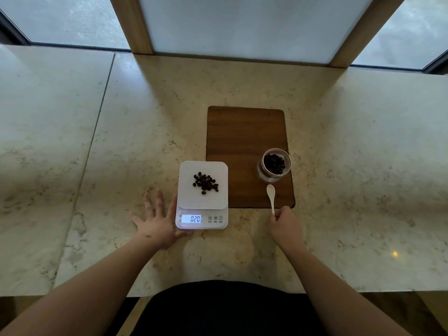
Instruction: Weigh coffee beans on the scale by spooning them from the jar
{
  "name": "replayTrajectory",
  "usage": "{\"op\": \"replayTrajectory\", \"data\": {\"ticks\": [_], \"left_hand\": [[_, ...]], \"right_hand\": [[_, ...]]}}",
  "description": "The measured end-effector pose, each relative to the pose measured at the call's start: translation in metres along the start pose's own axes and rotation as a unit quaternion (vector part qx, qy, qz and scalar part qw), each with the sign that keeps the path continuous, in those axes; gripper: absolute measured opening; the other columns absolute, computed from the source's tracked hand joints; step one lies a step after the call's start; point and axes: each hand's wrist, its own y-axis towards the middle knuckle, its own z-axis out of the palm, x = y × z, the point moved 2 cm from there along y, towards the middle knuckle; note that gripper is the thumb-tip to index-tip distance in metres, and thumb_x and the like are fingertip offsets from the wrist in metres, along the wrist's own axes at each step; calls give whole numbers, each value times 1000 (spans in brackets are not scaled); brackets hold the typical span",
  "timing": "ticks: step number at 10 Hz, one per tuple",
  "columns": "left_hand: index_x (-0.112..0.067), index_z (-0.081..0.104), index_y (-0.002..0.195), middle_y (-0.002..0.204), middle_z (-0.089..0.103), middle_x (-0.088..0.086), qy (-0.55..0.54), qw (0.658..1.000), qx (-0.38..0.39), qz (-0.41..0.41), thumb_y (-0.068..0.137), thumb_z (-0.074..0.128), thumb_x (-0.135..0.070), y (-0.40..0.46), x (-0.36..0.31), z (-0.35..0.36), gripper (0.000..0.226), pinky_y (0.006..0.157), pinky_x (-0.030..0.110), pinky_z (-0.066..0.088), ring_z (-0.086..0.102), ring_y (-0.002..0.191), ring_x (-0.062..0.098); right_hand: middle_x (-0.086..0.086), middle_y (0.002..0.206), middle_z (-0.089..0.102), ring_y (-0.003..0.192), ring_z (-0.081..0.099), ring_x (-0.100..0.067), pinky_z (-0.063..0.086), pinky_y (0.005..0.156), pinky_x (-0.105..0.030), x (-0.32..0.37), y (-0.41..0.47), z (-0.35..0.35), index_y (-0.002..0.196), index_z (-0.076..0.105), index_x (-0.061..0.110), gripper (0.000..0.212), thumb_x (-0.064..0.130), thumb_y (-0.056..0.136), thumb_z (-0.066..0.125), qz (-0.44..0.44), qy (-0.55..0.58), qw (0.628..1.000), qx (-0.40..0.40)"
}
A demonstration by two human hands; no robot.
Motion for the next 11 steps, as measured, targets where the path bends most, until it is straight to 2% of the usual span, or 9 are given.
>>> {"op": "replayTrajectory", "data": {"ticks": [1, 4, 6, 8, 9, 10, 11], "left_hand": [[-42, -53, 137, 145, -61, 10, 0, 1000, -2, 3, 54, 7, -108, 1, 1, 1, 122, 110, 86, -5, -57, 131, 43], [-43, -55, 133, 142, -64, 9, 7, 1000, -9, 1, 63, 14, -108, 5, 1, 4, 118, 110, 86, -5, -58, 130, 43], [-44, -55, 133, 143, -63, 8, 9, 1000, -14, 3, 63, 15, -108, 6, 2, 6, 118, 110, 86, -4, -58, 130, 43], [-45, -55, 133, 145, -61, 10, -2, 1000, -21, 7, 53, 13, -112, 6, 3, 3, 124, 110, 87, -3, -57, 131, 44], [-45, -51, 139, 148, -58, 12, 1, 1000, -23, 17, 53, 29, -112, 7, 2, 3, 135, 110, 87, 1, -53, 133, 47], [-47, -48, 142, 156, -47, 9, -24, 998, -59, 18, 57, 31, -111, 2, 4, -3, 132, 113, 82, 3, -39, 144, 48], [-47, -50, 140, 164, -34, 6, -49, 985, -166, 17, 73, 8, -102, -9, -1, -2, 104, 120, 73, -2, -32, 150, 43]], "right_hand": [[3, 76, 56, 64, 54, -10, 32, 46, -27, -1, 1, 0, 88, 51, 17, 13, 26, 95, 57, -1, -4, 1000, 2], [1, 79, 57, 67, 55, -13, 37, 50, -29, 0, 3, 0, 92, 54, 13, 14, 26, 95, 56, 4, -18, 1000, 18], [0, 78, 53, 61, 48, -9, 30, 46, -27, 8, 5, -2, 93, 51, 11, 16, 27, 95, 55, 9, -48, 998, 40], [-1, 81, 54, 60, 46, -10, 28, 45, -26, 10, 5, -5, 94, 47, 12, 17, 26, 94, 57, 21, -59, 996, 58], [-4, 83, 56, 61, 46, -10, 28, 45, -27, 11, 1, -12, 95, 46, 11, 23, 29, 92, 60, 22, -54, 997, 54], [-11, 95, 58, 71, 55, -23, 39, 54, -32, 20, -8, -14, 101, 46, 9, 21, 24, 92, 57, -22, -20, 999, 29], [-10, 107, 58, 88, 58, -27, 51, 76, -40, 33, -19, -8, 113, 53, 13, 21, 21, 94, 55, -92, -11, 995, 43]]}}
